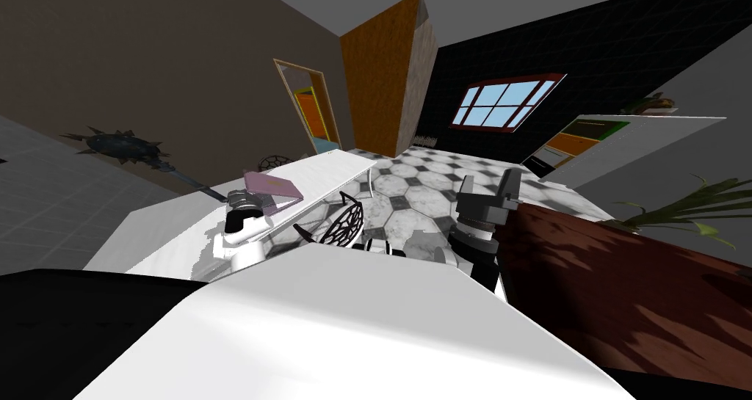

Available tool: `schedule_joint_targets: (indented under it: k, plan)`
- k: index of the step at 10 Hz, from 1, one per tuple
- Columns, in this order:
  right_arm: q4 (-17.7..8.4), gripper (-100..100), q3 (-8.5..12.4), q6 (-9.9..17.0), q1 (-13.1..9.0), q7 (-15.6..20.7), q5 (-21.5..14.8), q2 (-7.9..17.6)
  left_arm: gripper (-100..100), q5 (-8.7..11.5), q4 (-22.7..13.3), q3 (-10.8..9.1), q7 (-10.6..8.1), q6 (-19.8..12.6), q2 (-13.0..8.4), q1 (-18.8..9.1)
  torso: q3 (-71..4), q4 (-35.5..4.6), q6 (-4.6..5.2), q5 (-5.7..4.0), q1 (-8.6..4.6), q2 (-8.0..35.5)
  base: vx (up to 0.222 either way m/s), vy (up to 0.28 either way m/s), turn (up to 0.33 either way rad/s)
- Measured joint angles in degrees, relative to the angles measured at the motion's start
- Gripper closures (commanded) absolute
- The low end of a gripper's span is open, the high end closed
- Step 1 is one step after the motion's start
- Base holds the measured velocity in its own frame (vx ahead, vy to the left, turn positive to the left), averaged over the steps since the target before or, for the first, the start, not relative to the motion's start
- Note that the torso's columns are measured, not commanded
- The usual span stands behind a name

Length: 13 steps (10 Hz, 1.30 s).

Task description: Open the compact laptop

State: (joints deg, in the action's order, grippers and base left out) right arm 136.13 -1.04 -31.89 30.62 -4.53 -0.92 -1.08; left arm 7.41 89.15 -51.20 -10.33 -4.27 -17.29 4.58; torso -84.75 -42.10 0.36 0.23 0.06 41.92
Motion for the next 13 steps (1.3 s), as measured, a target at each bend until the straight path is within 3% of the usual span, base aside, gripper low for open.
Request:
schedule_joint_targets:
  k: [3, 5, 7, 8, 13]
  plan:
    - [0.00, 0, 0.00, 0.00, 0.00, 0.00, 0.00, 0.00, 100, 1.86, -2.63, -0.22, -2.14, 5.05, 3.01, -1.52, 0.08, -0.01, -0.13, 0.09, 0.13, 0.10, -0.048, 0.047, 0.023]
    - [0.00, 0, 0.00, 0.00, 0.00, 0.00, 0.00, 0.00, 100, 2.41, -3.15, -0.27, -2.69, 6.41, 3.68, -1.35, 0.04, -0.08, -0.13, -0.16, -0.14, 0.10, -0.021, 0.017, -0.067]
    - [0.00, 0, 0.00, 0.00, 0.00, 0.00, 0.00, 0.00, 100, 3.31, -4.97, 0.02, -3.69, 9.71, 5.30, -1.69, 0.01, -0.07, -0.13, -0.14, -0.09, 0.07, -0.014, 0.012, -0.047]
    - [0.00, 0, 0.00, 0.00, 0.00, 0.00, 0.00, 0.00, -100, 3.71, -6.22, 0.17, -4.08, 11.49, 5.96, -2.20, 0.05, -0.08, -0.15, -0.13, -0.07, 0.12, -0.023, -0.013, -0.055]
    - [0.00, 0, -0.01, 0.00, 0.00, 0.00, 0.00, -0.01, -100, 3.60, -4.41, -1.98, -4.22, 6.94, 3.89, -3.31, 0.21, -0.25, -0.36, -0.35, -0.19, 0.44, -0.019, -0.023, -0.040]
